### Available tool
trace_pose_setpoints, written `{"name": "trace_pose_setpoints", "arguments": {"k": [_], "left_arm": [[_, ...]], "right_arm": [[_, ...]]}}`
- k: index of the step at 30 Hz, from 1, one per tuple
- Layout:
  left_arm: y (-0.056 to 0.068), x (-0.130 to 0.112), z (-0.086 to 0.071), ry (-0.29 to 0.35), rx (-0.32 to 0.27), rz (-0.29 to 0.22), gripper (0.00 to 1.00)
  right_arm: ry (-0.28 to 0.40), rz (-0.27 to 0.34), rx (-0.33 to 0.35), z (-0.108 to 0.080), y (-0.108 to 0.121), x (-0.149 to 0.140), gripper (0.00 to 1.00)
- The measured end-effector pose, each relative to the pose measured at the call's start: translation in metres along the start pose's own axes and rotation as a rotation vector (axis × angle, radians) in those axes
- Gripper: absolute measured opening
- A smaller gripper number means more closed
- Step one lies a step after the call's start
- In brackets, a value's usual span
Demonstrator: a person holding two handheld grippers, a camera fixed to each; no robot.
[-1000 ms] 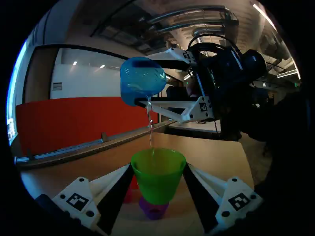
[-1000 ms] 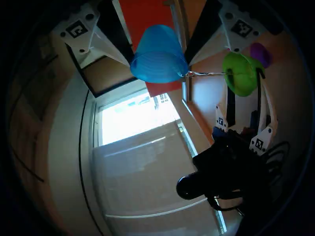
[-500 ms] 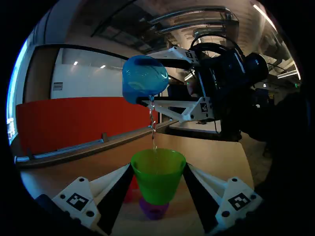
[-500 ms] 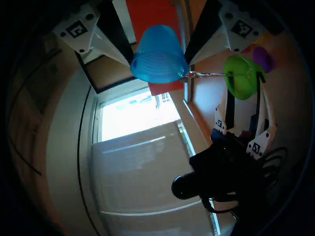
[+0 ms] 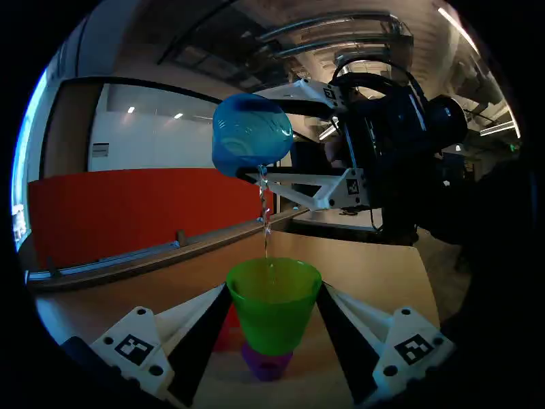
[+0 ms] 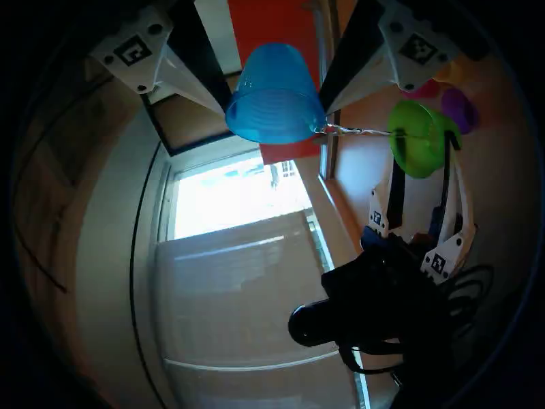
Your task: Pour water
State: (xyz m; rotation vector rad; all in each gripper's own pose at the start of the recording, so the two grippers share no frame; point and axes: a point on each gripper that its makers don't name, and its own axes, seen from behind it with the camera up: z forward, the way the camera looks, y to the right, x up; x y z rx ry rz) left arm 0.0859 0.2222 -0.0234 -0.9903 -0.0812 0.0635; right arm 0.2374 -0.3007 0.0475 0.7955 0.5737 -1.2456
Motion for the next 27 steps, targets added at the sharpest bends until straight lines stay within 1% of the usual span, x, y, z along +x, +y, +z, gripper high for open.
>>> {"name": "trace_pose_setpoints", "arguments": {"k": [27], "left_arm": [[-0.0013, 0.0005, 0.0004, 0.002, 0.004, -0.003, 0.87]], "right_arm": [[0.0, -0.08, -0.012, -0.0001, 0.005, 0.0018, 0.9]]}}
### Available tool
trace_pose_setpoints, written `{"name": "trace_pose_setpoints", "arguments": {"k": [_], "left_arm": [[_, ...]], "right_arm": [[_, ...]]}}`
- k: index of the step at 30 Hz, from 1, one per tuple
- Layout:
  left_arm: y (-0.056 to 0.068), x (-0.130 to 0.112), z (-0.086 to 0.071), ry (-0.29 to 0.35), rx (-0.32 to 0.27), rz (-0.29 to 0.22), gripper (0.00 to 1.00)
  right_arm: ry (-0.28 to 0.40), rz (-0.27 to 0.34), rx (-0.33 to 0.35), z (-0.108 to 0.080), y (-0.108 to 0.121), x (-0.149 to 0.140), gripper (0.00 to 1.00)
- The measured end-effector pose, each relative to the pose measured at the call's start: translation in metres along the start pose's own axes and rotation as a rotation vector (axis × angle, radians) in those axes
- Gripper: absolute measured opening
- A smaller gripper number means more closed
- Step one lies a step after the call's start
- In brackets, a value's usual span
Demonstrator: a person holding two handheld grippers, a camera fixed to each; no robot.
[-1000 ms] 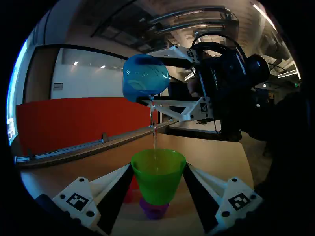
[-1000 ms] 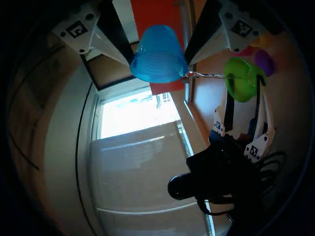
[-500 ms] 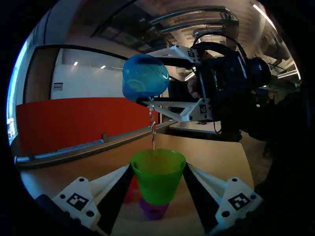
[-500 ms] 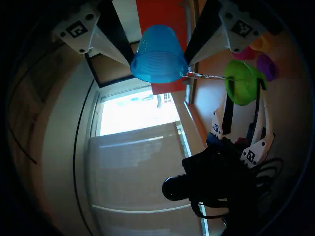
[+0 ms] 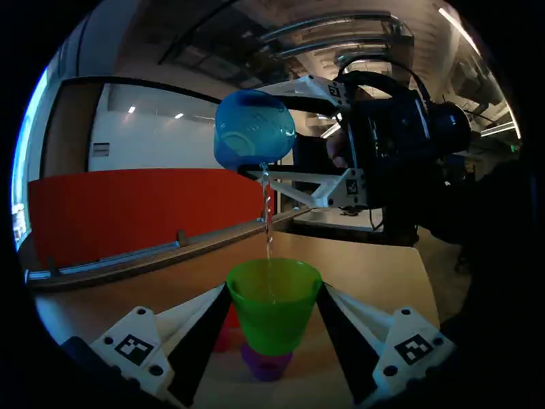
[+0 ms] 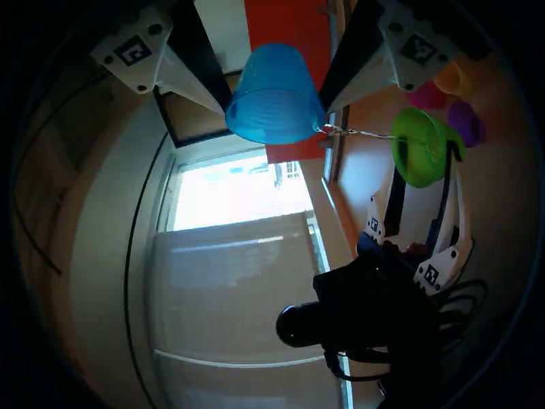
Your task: Pour water
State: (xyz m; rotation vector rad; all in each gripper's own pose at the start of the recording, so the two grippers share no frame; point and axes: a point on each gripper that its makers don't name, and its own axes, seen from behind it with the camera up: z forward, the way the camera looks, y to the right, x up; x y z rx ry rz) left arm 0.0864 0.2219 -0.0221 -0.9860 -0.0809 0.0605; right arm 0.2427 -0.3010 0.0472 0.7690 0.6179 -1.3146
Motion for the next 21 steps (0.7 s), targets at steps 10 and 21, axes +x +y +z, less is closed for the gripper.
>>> {"name": "trace_pose_setpoints", "arguments": {"k": [10, 21], "left_arm": [[-0.0007, 0.0014, -0.0002, 0.001, 0.001, 0.0, 0.87], [-0.0014, 0.0013, 0.0008, 0.003, 0.002, -0.002, 0.87]], "right_arm": [[-0.001, -0.033, -0.004, 0.0006, 0.0023, -0.0009, 0.9], [-0.001, -0.075, -0.004, 0.0016, 0.0023, 0.0012, 0.9]]}}
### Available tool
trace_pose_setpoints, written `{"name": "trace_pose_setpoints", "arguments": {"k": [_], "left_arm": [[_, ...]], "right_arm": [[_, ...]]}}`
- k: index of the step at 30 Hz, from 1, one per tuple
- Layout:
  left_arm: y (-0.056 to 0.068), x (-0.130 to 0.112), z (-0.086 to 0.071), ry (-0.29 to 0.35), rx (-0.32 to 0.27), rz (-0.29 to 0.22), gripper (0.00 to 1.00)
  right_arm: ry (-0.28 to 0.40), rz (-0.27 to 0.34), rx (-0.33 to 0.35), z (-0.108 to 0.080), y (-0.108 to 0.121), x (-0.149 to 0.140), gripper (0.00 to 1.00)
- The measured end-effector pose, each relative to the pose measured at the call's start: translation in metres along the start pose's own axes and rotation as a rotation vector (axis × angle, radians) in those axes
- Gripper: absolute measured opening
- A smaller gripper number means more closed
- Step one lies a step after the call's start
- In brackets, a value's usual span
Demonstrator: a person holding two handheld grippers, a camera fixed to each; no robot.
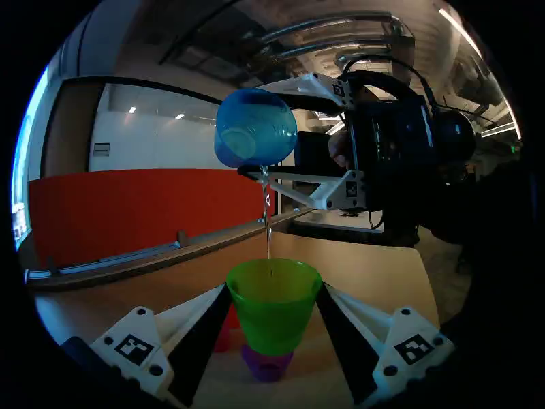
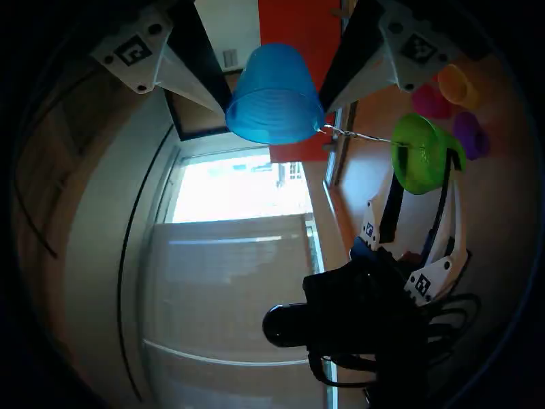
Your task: Pour water
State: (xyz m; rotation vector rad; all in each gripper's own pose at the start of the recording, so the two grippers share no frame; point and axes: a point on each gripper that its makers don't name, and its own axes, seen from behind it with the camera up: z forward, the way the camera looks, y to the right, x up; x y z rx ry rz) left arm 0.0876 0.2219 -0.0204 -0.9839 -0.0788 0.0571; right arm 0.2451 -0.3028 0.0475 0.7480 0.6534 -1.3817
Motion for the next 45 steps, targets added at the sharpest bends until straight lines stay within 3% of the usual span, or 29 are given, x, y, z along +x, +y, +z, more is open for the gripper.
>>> {"name": "trace_pose_setpoints", "arguments": {"k": [18, 30, 45], "left_arm": [[-0.004, -0.001, 0.0, 0.0, 0.009, -0.002, 0.87], [-0.005, 0.001, 0.0, 0.004, 0.013, -0.005, 0.87], [-0.008, 0.001, -0.001, 0.008, 0.023, -0.009, 0.87]], "right_arm": [[0.002, -0.069, -0.003, 0.001, 0.0, 0.011, 0.9], [0.016, -0.072, -0.001, -0.001, 0.0, 0.031, 0.9], [0.026, -0.08, -0.004, -0.002, 0.002, 0.03, 0.9]]}}
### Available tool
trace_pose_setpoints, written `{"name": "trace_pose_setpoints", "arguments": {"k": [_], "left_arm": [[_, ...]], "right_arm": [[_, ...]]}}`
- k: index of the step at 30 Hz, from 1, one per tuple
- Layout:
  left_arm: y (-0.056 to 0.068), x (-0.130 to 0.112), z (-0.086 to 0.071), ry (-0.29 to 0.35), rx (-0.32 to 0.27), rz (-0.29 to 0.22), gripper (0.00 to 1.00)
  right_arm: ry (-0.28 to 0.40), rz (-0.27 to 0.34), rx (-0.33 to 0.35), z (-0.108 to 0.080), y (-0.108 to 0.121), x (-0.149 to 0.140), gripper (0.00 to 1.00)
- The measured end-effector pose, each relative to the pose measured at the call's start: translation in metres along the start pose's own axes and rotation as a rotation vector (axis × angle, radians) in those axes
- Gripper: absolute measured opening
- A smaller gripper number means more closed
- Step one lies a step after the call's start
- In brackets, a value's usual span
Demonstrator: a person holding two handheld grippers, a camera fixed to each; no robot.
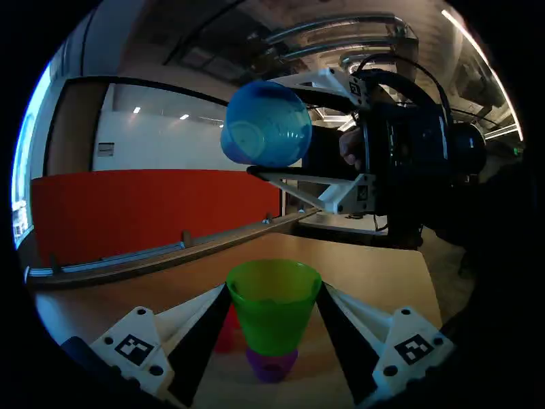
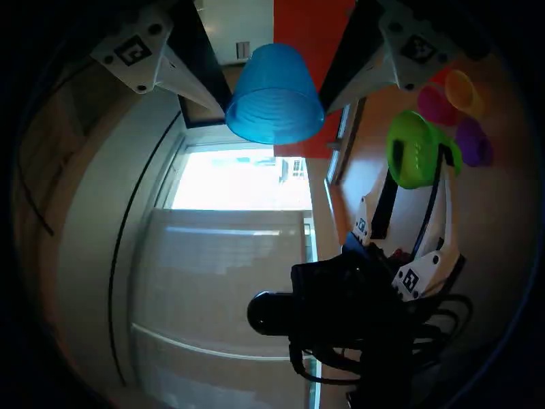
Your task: Pour water
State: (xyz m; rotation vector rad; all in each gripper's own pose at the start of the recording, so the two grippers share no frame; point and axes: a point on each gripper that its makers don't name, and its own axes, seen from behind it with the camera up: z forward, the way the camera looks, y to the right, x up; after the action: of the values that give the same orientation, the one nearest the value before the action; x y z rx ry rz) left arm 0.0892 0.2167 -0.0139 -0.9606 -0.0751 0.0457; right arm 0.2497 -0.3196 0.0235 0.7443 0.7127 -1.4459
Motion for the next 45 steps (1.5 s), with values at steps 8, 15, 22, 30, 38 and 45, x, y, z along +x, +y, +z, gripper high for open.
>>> {"name": "trace_pose_setpoints", "arguments": {"k": [8, 15, 22, 30, 38, 45], "left_arm": [[-0.001, 0.0, 0.0, -0.002, 0.003, 0.0, 0.87], [-0.003, 0.001, -0.001, -0.004, 0.008, 0.001, 0.87], [-0.006, 0.002, -0.002, -0.004, 0.017, 0.002, 0.87], [-0.008, 0.003, -0.004, -0.009, 0.025, 0.007, 0.87], [-0.012, 0.004, -0.007, -0.011, 0.036, 0.006, 0.87], [-0.014, 0.003, -0.007, -0.016, 0.043, 0.006, 0.87]], "right_arm": [[-0.001, 0.048, -0.001, -0.001, -0.003, -0.001, 0.9], [0.002, 0.23, 0.007, -0.004, -0.008, -0.011, 0.9], [-0.009, 0.483, 0.031, -0.005, -0.015, -0.022, 0.9], [-0.026, 0.802, 0.04, -0.007, -0.02, -0.03, 0.9], [-0.016, 1.092, 0.07, -0.009, -0.02, -0.027, 0.9], [-0.028, 1.282, 0.112, -0.01, -0.024, -0.025, 0.9]]}}
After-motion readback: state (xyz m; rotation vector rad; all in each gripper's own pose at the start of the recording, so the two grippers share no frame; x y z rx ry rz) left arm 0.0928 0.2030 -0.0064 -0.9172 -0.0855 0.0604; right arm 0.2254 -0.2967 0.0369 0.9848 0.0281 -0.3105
